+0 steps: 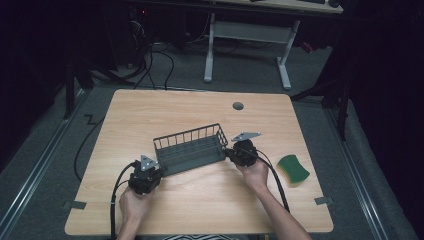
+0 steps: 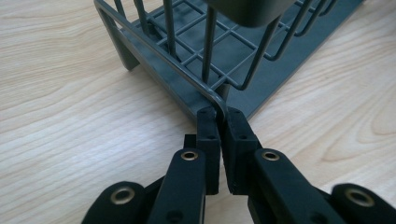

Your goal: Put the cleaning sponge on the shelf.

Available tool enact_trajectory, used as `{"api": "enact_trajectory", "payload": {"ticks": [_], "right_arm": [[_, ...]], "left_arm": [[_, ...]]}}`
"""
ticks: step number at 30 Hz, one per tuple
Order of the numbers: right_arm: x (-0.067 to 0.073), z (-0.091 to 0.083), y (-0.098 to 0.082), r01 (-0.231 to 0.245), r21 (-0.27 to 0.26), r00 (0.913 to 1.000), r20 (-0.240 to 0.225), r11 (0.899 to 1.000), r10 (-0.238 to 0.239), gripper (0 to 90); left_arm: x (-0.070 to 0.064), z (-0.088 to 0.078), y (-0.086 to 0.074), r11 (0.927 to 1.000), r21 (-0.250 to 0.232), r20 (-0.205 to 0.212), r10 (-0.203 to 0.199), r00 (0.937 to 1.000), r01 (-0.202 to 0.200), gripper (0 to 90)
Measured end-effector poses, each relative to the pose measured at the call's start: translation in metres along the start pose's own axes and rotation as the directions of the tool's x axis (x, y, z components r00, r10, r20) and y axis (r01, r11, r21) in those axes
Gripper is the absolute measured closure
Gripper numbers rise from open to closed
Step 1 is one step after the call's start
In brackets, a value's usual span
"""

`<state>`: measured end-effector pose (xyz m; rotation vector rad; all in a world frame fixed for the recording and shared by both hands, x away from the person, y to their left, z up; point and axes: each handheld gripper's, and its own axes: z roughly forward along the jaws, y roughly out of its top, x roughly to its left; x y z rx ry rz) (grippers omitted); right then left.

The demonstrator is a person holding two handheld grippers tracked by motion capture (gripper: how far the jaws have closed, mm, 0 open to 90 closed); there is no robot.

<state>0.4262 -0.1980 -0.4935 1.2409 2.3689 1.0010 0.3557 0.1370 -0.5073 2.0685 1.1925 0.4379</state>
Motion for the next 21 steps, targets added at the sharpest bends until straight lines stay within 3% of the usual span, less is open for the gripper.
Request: {"api": "enact_trajectory", "payload": {"ticks": [13, 21], "right_arm": [[-0.009, -0.027, -0.026, -0.01, -0.013, 0.9995, 0.03, 1.0, 0.01, 86.4], [-0.017, -0.043, -0.046, -0.048, -0.031, 0.998, 0.041, 0.998, 0.049, 86.3]], "left_arm": [[-0.027, 0.006, 0.003, 0.9987, -0.007, 0.054, 0.051, 0.9972, -0.051, 86.1], [-0.043, 0.009, 0.005, 0.997, -0.008, 0.082, 0.078, 0.9936, -0.077, 86.1]]}}
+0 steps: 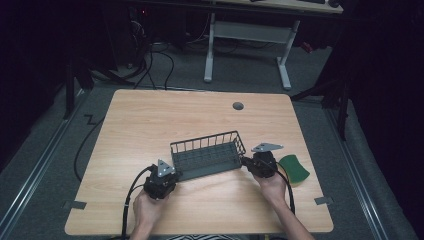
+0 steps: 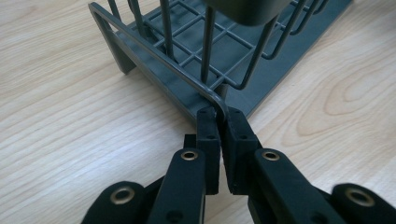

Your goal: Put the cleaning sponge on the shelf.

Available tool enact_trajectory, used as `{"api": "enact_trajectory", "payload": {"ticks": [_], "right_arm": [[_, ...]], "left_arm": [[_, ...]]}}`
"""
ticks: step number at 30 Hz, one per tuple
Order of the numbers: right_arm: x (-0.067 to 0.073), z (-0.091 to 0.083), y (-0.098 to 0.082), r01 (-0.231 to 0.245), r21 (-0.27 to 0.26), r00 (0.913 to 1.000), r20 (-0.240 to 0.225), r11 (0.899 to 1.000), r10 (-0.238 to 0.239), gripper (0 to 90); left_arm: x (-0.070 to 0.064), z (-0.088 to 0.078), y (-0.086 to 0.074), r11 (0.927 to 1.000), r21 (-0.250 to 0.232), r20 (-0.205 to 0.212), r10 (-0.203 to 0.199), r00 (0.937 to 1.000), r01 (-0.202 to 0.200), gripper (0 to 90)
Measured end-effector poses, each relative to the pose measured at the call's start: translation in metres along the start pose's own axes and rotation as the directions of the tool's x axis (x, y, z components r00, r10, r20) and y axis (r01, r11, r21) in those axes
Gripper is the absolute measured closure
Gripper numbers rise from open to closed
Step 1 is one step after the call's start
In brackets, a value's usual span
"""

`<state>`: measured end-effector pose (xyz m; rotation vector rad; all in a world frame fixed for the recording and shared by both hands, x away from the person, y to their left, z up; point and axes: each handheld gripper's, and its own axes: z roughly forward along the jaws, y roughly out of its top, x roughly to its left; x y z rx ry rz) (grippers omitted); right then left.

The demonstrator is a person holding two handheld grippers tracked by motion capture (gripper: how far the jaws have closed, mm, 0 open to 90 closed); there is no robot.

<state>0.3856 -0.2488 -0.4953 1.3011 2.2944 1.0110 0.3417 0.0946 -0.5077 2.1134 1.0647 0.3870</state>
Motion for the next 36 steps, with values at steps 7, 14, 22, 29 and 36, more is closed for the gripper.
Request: {"api": "enact_trajectory", "payload": {"ticks": [7, 14, 22, 29, 36], "right_arm": [[-0.005, -0.014, -0.013, -0.018, -0.008, 0.9998, 0.011, 1.0, 0.018, 86.3], [-0.007, -0.016, -0.017, -0.028, -0.013, 0.9993, 0.023, 1.0, 0.028, 86.0], [-0.009, -0.02, -0.018, -0.053, -0.037, 0.9984, 0.02, 0.998, 0.054, 70.9], [-0.013, -0.028, -0.02, -0.042, -0.058, 0.9978, 0.049, 0.997, 0.045, 55.4], [-0.021, -0.045, -0.026, -0.033, -0.127, 0.9942, 0.098, 0.991, 0.046, 47.8]], "left_arm": [[-0.01, 0.004, 0.002, 0.9998, -0.004, 0.026, 0.02, 0.9994, -0.02, 85.9], [-0.012, 0.005, 0.002, 0.9995, -0.013, 0.034, 0.029, 0.999, -0.029, 85.4], [-0.01, 0.003, 0.0, 0.9993, -0.032, 0.041, 0.018, 0.999, -0.017, 65.0], [-0.001, -0.004, -0.01, 0.998, -0.057, 0.06, -0.022, 0.998, 0.026, 43.9], [0.019, -0.015, -0.023, 0.9939, -0.084, 0.045, -0.068, 0.9966, 0.072, 37.3]]}}
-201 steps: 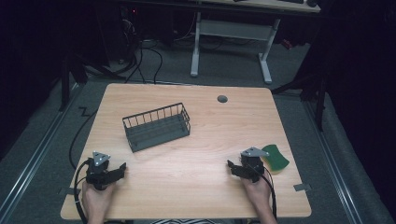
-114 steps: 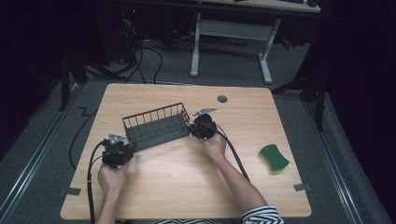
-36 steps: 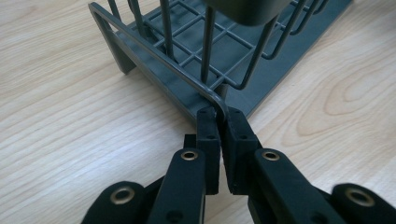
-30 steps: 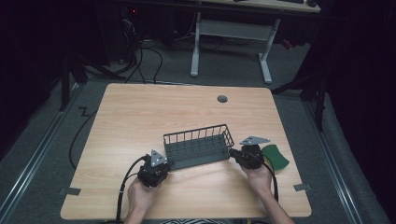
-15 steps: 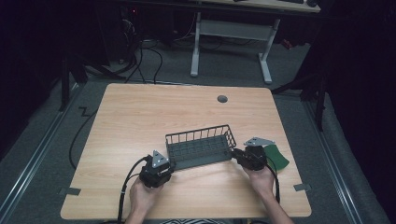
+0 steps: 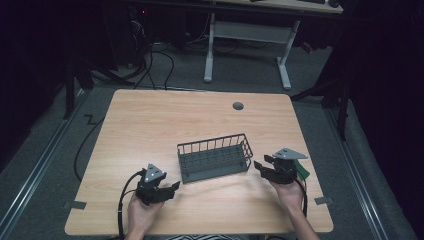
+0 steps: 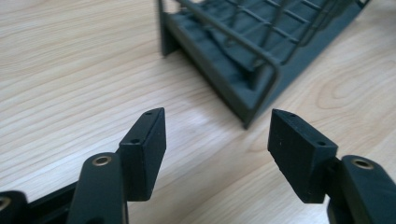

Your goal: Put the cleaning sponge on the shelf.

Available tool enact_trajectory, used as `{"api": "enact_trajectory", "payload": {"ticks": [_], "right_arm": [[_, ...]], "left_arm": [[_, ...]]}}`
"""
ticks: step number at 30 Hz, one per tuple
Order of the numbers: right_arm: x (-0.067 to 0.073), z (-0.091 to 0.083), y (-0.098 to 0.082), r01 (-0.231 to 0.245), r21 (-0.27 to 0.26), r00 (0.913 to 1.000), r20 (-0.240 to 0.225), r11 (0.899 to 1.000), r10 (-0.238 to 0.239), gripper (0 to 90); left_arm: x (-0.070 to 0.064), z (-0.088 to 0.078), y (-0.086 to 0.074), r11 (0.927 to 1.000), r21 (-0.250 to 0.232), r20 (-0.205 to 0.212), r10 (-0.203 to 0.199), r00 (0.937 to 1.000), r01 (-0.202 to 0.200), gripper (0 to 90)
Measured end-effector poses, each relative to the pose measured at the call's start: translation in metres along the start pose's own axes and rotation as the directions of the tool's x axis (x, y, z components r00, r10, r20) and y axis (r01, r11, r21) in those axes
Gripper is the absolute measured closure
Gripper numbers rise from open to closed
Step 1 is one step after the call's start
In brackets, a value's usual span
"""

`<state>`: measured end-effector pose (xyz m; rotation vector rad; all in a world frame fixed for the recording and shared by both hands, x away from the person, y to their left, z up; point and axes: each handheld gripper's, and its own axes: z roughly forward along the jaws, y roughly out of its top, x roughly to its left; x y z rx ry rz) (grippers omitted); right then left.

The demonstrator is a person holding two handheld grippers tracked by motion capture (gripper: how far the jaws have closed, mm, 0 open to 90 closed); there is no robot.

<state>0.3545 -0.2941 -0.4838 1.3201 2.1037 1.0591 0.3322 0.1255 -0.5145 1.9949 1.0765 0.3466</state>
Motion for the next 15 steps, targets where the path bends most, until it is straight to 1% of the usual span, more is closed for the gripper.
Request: {"api": "enact_trajectory", "payload": {"ticks": [2, 3, 4, 6, 7, 10, 12, 13, 15], "right_arm": [[-0.005, -0.005, 0.0, -0.005, -0.015, 0.9999, 0.015, 1.0, 0.005, 45.8], [-0.009, -0.009, 0.0, -0.007, -0.027, 0.9998, 0.02, 1.0, 0.007, 44.3], [-0.012, -0.011, 0.0, -0.002, -0.028, 0.9996, 0.026, 1.0, 0.003, 42.6], [-0.019, -0.016, 0.0, -0.013, -0.014, 0.9989, 0.045, 1.0, 0.014, 41.9], [-0.023, -0.018, 0.0, -0.012, -0.009, 0.9985, 0.053, 1.0, 0.013, 41.1], [-0.036, -0.026, -0.001, -0.037, -0.009, 0.9962, 0.078, 0.999, 0.038, 36.8], [-0.045, -0.031, -0.004, -0.045, -0.001, 0.9941, 0.099, 0.999, 0.045, 34.4], [-0.048, -0.032, -0.005, -0.045, 0.003, 0.9934, 0.106, 0.999, 0.045, 33.4], [-0.056, -0.034, -0.008, -0.058, 0.012, 0.9915, 0.117, 0.998, 0.057, 31.6]], "left_arm": [[0.008, -0.004, -0.002, 0.9999, -0.011, -0.026, -0.011, 0.9996, 0.011, 36.7], [0.011, -0.005, -0.003, 0.9997, -0.013, -0.036, -0.023, 0.9991, 0.023, 36.3], [0.016, -0.006, -0.004, 0.9993, -0.013, -0.047, -0.035, 0.9983, 0.034, 35.9], [0.024, -0.006, -0.005, 0.9985, -0.003, -0.081, -0.055, 0.9952, 0.055, 35.1], [0.031, -0.006, -0.005, 0.9983, 0.006, -0.11, -0.058, 0.9923, 0.059, 34.9], [0.042, -0.007, -0.005, 0.9966, 0.009, -0.144, -0.08, 0.9864, 0.082, 34.4], [0.049, -0.008, -0.004, 0.9965, 0.008, -0.172, -0.08, 0.9819, 0.083, 34.4], [0.054, -0.007, -0.004, 0.9965, 0.013, -0.195, -0.078, 0.9777, 0.082, 34.4], [0.061, -0.007, -0.004, 0.9956, 0.018, -0.22, -0.086, 0.9716, 0.092, 34.4]]}}
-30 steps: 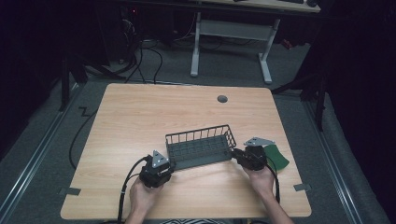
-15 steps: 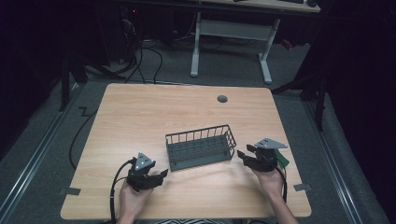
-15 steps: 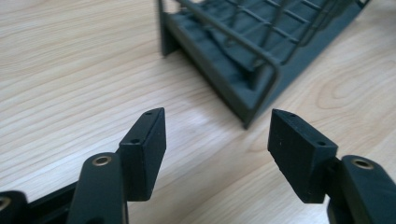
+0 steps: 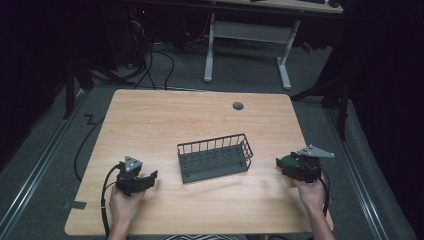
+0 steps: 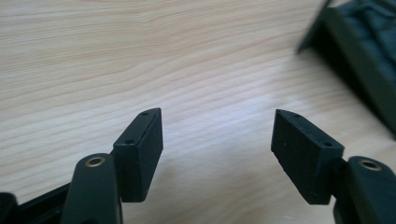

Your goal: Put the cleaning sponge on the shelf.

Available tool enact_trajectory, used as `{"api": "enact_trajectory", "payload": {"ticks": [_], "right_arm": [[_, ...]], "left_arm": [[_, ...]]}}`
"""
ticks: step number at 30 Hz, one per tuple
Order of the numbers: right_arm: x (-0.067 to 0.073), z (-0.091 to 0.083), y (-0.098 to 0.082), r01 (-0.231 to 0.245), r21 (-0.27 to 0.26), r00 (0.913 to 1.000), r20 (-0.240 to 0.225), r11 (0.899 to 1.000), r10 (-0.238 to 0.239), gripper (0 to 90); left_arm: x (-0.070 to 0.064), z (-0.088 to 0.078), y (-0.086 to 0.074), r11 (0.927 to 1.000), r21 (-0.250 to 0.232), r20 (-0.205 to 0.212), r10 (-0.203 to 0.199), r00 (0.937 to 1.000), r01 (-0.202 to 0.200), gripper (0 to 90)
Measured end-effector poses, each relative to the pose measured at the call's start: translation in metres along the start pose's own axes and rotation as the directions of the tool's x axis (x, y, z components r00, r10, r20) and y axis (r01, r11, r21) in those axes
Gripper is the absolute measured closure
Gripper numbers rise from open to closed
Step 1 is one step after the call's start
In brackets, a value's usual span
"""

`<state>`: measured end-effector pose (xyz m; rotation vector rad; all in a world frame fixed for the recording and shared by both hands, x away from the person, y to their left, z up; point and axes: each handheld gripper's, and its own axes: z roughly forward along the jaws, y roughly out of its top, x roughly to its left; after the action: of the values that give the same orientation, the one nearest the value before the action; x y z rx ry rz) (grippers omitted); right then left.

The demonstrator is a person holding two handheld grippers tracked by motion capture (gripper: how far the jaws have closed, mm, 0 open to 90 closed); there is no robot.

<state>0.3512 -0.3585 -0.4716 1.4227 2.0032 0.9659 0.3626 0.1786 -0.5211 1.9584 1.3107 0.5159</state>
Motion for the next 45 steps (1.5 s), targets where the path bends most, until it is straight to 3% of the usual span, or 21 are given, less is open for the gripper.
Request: {"api": "enact_trajectory", "payload": {"ticks": [8, 11, 19, 24, 27, 29, 34, 45], "right_arm": [[-0.024, 0.005, -0.01, -0.015, 0.058, 0.9995, 0.03, 0.998, 0.013, 26.1], [-0.029, 0.008, -0.013, -0.021, 0.074, 0.9992, 0.036, 0.997, 0.019, 24.3], [-0.037, 0.015, -0.02, -0.009, 0.117, 0.9995, 0.031, 0.993, 0.006, 19.2], [-0.043, 0.022, -0.026, -0.014, 0.144, 0.9996, 0.027, 0.989, 0.01, 19.8], [-0.045, 0.027, -0.031, -0.018, 0.181, 0.9997, -0.013, 0.983, 0.021, 26.7], [-0.043, 0.029, -0.034, -0.004, 0.205, 1.0, -0.001, 0.979, 0.004, 28.6], [-0.037, 0.028, -0.034, 0.016, 0.197, 0.9996, 0.019, 0.98, -0.02, 30.1], [-0.023, 0.012, -0.016, 0.015, 0.101, 0.9986, -0.052, 0.995, -0.01, 30.3]], "left_arm": [[0.017, 0.008, -0.001, 0.9995, 0.01, -0.058, -0.031, 0.9979, 0.031, 34.2], [0.019, 0.013, -0.003, 0.9992, 0.025, -0.072, -0.03, 0.997, 0.032, 33.4], [0.017, 0.014, -0.006, 0.9999, 0.001, -0.089, -0.014, 0.9959, 0.014, 30.7], [0.016, 0.015, -0.007, 0.9999, 0.0, -0.09, -0.016, 0.9958, 0.016, 29.4], [0.016, 0.014, -0.007, 0.9998, -0.001, -0.087, -0.019, 0.996, 0.019, 29.5], [0.017, 0.014, -0.007, 0.9998, -0.002, -0.084, -0.02, 0.9963, 0.02, 29.3], [0.017, 0.014, -0.007, 0.9998, 0.0, -0.077, -0.022, 0.9968, 0.022, 28.9], [0.018, 0.014, -0.007, 0.9997, -0.004, -0.076, -0.026, 0.9968, 0.026, 29.1]]}}
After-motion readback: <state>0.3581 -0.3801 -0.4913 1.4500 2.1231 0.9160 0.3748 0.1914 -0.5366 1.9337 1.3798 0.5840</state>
